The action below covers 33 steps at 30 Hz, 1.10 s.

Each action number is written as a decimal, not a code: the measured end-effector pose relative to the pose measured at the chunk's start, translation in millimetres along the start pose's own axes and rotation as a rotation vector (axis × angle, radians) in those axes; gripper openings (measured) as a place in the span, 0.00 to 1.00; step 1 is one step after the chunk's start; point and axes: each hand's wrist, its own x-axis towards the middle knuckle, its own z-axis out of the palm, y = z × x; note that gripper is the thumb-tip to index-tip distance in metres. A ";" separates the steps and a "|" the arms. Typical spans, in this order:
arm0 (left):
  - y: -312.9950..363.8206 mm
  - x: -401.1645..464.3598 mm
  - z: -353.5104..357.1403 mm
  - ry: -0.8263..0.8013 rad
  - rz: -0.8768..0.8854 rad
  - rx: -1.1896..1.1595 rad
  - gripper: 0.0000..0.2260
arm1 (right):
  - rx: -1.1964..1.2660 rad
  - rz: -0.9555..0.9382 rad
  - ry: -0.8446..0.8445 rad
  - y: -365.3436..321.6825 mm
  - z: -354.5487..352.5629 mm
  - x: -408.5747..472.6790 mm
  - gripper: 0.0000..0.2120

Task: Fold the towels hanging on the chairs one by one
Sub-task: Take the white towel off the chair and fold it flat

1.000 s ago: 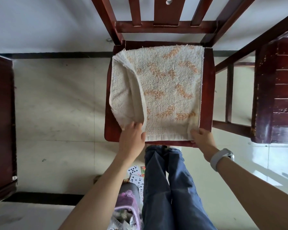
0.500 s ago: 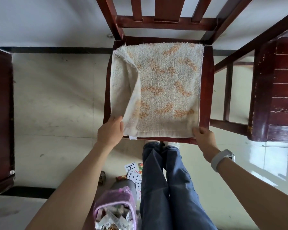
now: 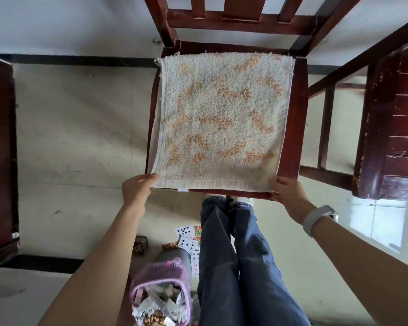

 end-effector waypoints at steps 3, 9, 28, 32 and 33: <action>3.5 -6.3 -5.7 -0.042 0.007 -0.032 0.10 | 0.052 -0.021 0.022 -3.8 -3.9 -4.3 0.07; 22.0 -36.8 -21.4 -0.102 0.038 -0.145 0.08 | 0.179 -0.077 0.050 -28.7 -15.5 -37.2 0.07; 189.9 -195.1 -82.2 -0.195 0.186 -0.450 0.04 | 0.431 -0.379 0.053 -191.9 -76.9 -202.1 0.05; 196.5 -203.5 -89.8 -0.262 0.178 -0.452 0.03 | 0.444 -0.395 0.012 -195.3 -91.0 -215.0 0.07; 196.4 -205.0 -91.5 -0.290 0.174 -0.433 0.02 | 0.423 -0.400 0.025 -194.6 -93.7 -216.7 0.07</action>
